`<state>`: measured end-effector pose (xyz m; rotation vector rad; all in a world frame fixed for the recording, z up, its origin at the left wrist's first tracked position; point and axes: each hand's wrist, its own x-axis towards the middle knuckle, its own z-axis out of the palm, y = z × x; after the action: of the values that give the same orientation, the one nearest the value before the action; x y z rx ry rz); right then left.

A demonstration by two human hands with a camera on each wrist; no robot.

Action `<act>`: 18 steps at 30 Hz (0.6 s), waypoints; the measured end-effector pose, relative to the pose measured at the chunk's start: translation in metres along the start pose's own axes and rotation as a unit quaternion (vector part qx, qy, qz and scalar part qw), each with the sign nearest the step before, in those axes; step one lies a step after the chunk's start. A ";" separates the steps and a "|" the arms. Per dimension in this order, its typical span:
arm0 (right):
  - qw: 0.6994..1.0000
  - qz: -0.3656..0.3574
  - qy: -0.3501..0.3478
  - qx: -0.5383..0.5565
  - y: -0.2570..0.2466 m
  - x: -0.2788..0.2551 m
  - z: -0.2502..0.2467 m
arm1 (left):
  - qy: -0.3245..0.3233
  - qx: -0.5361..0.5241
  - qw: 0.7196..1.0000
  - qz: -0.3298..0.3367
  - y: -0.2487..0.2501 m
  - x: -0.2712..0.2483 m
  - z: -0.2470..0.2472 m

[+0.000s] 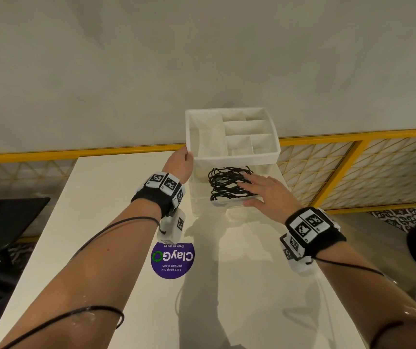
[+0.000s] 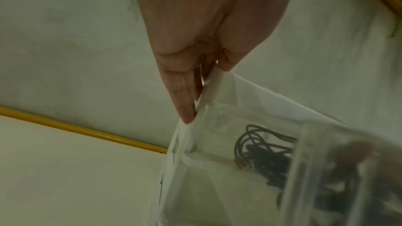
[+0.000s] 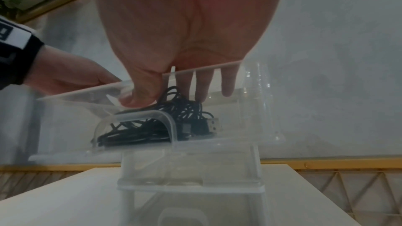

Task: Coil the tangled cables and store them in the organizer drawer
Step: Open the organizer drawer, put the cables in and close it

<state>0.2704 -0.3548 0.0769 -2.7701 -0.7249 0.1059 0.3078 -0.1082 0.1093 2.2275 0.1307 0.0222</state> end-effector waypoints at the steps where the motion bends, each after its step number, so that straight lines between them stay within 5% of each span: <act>1: 1.000 0.002 0.006 0.009 0.001 0.001 0.000 | 0.000 0.003 1.000 0.005 0.000 0.001 0.000; 10: 0.961 0.081 0.229 0.131 -0.012 0.030 0.008 | -0.012 0.020 0.999 0.037 -0.006 0.002 -0.005; 14: 0.903 0.158 0.368 0.157 -0.011 0.033 0.015 | -0.017 0.019 0.999 0.037 -0.004 0.002 -0.006; 18: 0.850 0.228 0.380 0.286 -0.008 0.032 0.029 | -0.017 0.016 0.999 0.030 -0.005 0.003 -0.007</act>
<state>0.2908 -0.3255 0.0512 -2.0646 0.1669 -0.5602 0.3096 -0.0988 0.1094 2.2619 0.0453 0.0153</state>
